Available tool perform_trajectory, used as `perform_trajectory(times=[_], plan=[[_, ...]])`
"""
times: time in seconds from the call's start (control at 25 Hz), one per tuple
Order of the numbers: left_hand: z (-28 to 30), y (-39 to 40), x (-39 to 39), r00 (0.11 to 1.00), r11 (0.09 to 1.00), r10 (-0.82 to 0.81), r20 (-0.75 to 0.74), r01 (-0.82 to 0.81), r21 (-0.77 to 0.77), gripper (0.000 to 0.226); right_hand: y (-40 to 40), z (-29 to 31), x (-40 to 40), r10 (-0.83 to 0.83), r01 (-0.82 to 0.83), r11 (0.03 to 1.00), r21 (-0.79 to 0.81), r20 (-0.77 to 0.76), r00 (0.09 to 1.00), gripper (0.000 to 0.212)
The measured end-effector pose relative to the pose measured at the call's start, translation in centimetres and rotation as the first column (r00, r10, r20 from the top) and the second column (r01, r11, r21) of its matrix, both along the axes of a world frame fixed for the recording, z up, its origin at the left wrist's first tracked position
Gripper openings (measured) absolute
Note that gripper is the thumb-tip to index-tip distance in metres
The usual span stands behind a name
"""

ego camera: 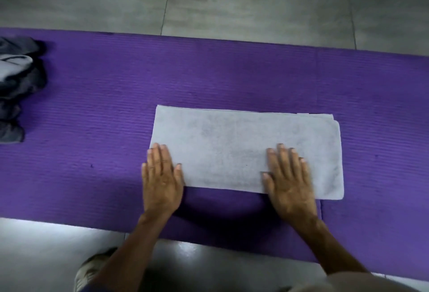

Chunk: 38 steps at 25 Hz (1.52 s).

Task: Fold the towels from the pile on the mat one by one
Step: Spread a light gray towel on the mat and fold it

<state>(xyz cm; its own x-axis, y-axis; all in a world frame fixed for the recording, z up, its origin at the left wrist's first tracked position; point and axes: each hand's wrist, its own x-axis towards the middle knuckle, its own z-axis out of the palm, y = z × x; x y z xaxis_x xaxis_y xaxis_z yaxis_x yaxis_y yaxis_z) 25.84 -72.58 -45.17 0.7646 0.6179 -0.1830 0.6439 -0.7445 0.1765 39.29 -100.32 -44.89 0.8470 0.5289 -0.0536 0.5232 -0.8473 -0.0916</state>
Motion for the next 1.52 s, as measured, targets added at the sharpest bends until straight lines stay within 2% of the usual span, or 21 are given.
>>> perform_trajectory(times=[0.08, 0.12, 0.16, 0.2, 0.28, 0.32, 0.4, 0.48, 0.52, 0.6, 0.68, 0.84, 1.0, 1.04, 1.08, 1.16, 1.24, 1.28, 1.36, 1.44, 1.52], plan=[[0.9, 2.7, -1.1, 0.991, 0.991, 0.134, -0.02, -0.134, 0.003, 0.066, -4.2, 0.7, 1.1, -0.093, 0.092, 0.996, -0.021, -0.011, 0.996, 0.061], [1.5, 3.2, -1.2, 0.989, 0.989, 0.148, -0.011, -0.147, 0.032, 0.065, -4.8, 1.1, 1.2, -0.124, 0.124, 0.992, -0.019, -0.02, 0.992, 0.062], [2.1, 3.2, -0.8, 0.996, 0.994, 0.089, 0.017, -0.09, 0.07, 0.064, -4.5, 1.5, 1.5, -0.154, 0.154, 0.988, -0.014, -0.017, 0.988, 0.063], [2.7, 2.6, 0.0, 0.998, 0.996, -0.044, 0.04, 0.041, 0.081, 0.062, -3.7, 1.9, 2.1, -0.179, 0.178, 0.984, -0.011, -0.017, 0.984, 0.064], [2.9, 0.2, 2.7, 0.927, 0.929, -0.371, 0.06, 0.369, 0.032, 0.06, -1.6, 2.4, 4.7, -0.205, 0.205, 0.979, -0.006, -0.019, 0.979, 0.063], [2.7, -0.5, 4.4, 0.903, 0.905, -0.424, 0.072, 0.425, -0.003, 0.06, -0.9, 2.4, 6.4, -0.225, 0.225, 0.974, -0.005, -0.042, 0.974, 0.063], [1.7, 0.4, 8.1, 0.959, 0.955, -0.276, 0.059, 0.281, -0.093, 0.063, -0.4, 1.8, 9.6, -0.249, 0.25, 0.968, -0.012, -0.101, 0.963, 0.064], [0.5, 3.0, 10.8, 0.992, 0.988, -0.121, -0.041, 0.116, -0.101, 0.062, -0.8, 0.7, 11.5, -0.235, 0.23, 0.972, -0.049, -0.123, 0.964, 0.067], [0.1, 4.2, 11.5, 0.994, 0.993, -0.09, -0.064, 0.085, -0.082, 0.063, -1.0, 0.3, 11.9, -0.227, 0.221, 0.973, -0.059, -0.126, 0.966, 0.068], [-0.2, 5.9, 12.2, 0.995, 0.995, -0.088, -0.05, 0.085, -0.057, 0.066, -0.9, 0.3, 12.0, -0.22, 0.216, 0.975, -0.046, -0.112, 0.969, 0.069], [-0.1, 5.9, 12.4, 0.996, 0.993, -0.083, 0.035, 0.086, -0.081, 0.07, -0.7, 0.5, 12.1, -0.232, 0.228, 0.972, -0.047, -0.1, 0.968, 0.069], [1.0, 2.5, 8.3, 0.987, 0.999, 0.031, 0.156, -0.027, -0.028, 0.062, -0.7, 0.5, 12.5, -0.243, 0.239, 0.97, -0.048, -0.098, 0.965, 0.07], [1.3, 0.2, 0.9, 0.988, 0.994, -0.098, 0.12, 0.102, -0.029, 0.069, -0.5, 0.6, 12.5, -0.237, 0.229, 0.969, -0.091, -0.094, 0.967, 0.069], [1.5, 0.7, 0.8, 0.99, 0.995, -0.072, 0.124, 0.08, -0.062, 0.07, -0.4, 0.6, 12.6, -0.241, 0.232, 0.967, -0.106, -0.092, 0.966, 0.068], [2.3, 1.1, 1.5, 0.992, 0.996, 0.035, 0.121, -0.024, -0.092, 0.068, -0.4, 0.7, 12.6, -0.238, 0.225, 0.967, -0.123, -0.099, 0.966, 0.068], [3.3, 2.5, 3.4, 0.951, 0.945, 0.294, 0.096, -0.274, -0.178, 0.062, -0.3, 1.1, 13.0, -0.234, 0.204, 0.963, -0.178, -0.169, 0.958, 0.069], [4.0, 4.4, 4.8, 0.91, 0.881, 0.403, 0.103, -0.355, -0.313, 0.05, -0.3, 1.7, 13.5, -0.255, 0.203, 0.956, -0.21, -0.256, 0.933, 0.068], [4.7, 5.2, 5.3, 0.885, 0.832, 0.453, 0.109, -0.375, -0.409, 0.037, -0.3, 2.1, 13.3, -0.249, 0.205, 0.96, -0.192, -0.245, 0.937, 0.068], [6.0, 6.0, 5.9, 0.844, 0.716, 0.535, 0.04, -0.428, -0.552, 0.009, -0.2, 3.0, 11.7, -0.173, 0.167, 0.984, -0.066, -0.096, 0.98, 0.066], [6.4, 5.8, 6.0, 0.799, 0.618, 0.6, -0.029, -0.487, -0.617, 0.009, 0.7, 3.5, 8.7, -0.084, 0.08, 0.988, 0.135, 0.021, 0.996, 0.06], [6.9, 5.2, 5.9, 0.786, 0.598, 0.616, -0.052, -0.51, -0.619, 0.005, 1.8, 3.9, 5.3, -0.005, -0.006, 0.957, 0.292, 0.034, 0.999, 0.054]])
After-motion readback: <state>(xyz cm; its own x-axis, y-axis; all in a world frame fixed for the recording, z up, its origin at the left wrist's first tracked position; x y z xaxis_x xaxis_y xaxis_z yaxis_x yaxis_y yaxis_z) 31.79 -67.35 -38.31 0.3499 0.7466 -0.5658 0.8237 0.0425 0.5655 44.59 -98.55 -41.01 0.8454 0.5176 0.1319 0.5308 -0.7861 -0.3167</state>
